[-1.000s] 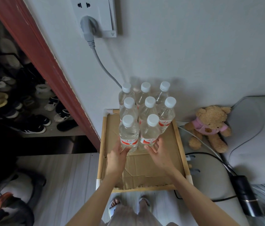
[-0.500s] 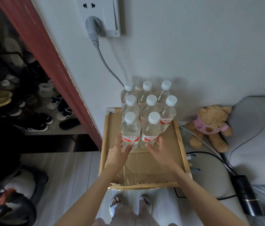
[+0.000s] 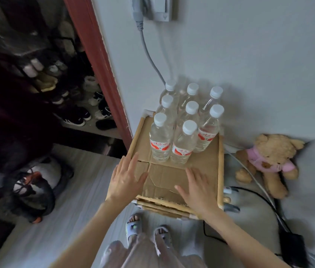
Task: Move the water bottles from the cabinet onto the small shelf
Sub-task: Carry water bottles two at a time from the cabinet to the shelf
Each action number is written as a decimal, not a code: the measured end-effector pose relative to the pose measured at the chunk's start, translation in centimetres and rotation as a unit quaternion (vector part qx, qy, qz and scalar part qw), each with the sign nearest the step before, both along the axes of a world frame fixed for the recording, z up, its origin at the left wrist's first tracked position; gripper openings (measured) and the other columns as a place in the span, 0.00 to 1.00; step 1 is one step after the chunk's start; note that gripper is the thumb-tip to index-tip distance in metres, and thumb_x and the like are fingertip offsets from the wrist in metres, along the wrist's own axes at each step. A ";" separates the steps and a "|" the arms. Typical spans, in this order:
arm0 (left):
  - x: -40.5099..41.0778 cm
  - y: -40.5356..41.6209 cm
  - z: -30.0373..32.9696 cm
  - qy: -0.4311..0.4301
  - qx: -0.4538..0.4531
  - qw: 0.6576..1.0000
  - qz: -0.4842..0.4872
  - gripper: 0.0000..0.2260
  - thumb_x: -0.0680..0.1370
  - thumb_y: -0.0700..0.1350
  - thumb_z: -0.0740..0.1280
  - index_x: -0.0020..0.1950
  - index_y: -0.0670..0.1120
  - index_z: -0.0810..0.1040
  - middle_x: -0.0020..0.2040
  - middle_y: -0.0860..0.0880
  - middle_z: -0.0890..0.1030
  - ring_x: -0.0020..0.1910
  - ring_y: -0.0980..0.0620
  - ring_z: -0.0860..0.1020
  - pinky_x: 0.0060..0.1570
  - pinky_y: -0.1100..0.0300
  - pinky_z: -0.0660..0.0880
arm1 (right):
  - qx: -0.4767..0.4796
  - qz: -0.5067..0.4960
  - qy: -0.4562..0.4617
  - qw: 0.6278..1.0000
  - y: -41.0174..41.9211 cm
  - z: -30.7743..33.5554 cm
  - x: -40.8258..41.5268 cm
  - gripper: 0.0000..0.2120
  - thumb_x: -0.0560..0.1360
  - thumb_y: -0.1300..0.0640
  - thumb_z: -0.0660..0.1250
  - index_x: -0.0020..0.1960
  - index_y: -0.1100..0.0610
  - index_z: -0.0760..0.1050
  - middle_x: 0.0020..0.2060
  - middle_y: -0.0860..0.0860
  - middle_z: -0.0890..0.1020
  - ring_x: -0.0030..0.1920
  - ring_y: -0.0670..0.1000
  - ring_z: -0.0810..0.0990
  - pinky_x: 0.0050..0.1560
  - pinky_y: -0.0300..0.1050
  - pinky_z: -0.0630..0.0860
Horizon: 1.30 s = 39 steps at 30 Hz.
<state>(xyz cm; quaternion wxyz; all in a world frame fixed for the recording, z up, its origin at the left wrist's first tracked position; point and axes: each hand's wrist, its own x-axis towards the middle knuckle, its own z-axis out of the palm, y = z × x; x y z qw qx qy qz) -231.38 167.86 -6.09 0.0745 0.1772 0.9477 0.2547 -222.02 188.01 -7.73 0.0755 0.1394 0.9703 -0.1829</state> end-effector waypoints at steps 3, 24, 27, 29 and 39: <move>2.8 -3.0 0.5 0.028 -0.050 0.998 0.014 0.30 0.76 0.55 0.61 0.73 0.52 0.52 0.74 0.43 0.57 0.74 0.43 0.52 0.71 0.45 0.51 | 0.025 0.097 0.054 0.993 -1.1 0.2 0.3 0.32 0.73 0.39 0.57 0.69 0.59 0.62 0.66 0.59 0.71 0.67 0.60 0.67 0.67 0.57 0.62; 46.4 -29.1 4.0 0.001 -0.128 0.769 0.627 0.28 0.76 0.62 0.46 0.70 0.50 0.61 0.70 0.42 0.67 0.70 0.39 0.61 0.65 0.39 0.60 | -0.060 0.687 0.093 0.718 -40.5 5.0 15.3 0.35 0.71 0.36 0.51 0.70 0.57 0.62 0.69 0.59 0.68 0.69 0.60 0.65 0.68 0.60 0.54; 55.7 -30.8 4.1 -0.010 -0.110 0.703 0.702 0.31 0.75 0.66 0.42 0.69 0.50 0.63 0.69 0.43 0.68 0.69 0.39 0.63 0.63 0.39 0.62 | -0.077 0.765 0.094 0.632 -46.9 4.9 24.4 0.33 0.71 0.38 0.52 0.69 0.57 0.64 0.67 0.59 0.71 0.67 0.60 0.68 0.66 0.60 0.55; 61.3 -31.4 4.1 -0.021 -0.110 0.658 0.745 0.30 0.75 0.66 0.41 0.68 0.50 0.64 0.68 0.43 0.70 0.68 0.39 0.65 0.62 0.38 0.64 | -0.076 0.807 0.092 0.579 -50.3 4.8 30.3 0.32 0.71 0.38 0.53 0.68 0.57 0.66 0.64 0.58 0.73 0.65 0.60 0.71 0.64 0.62 0.62; 81.2 -33.9 3.1 -0.078 -0.114 0.443 0.886 0.30 0.76 0.64 0.41 0.69 0.49 0.63 0.68 0.44 0.70 0.67 0.39 0.67 0.63 0.39 0.61 | -0.054 0.930 0.086 0.353 -64.7 4.6 50.8 0.34 0.74 0.34 0.46 0.66 0.56 0.68 0.62 0.59 0.76 0.63 0.61 0.74 0.59 0.65 0.68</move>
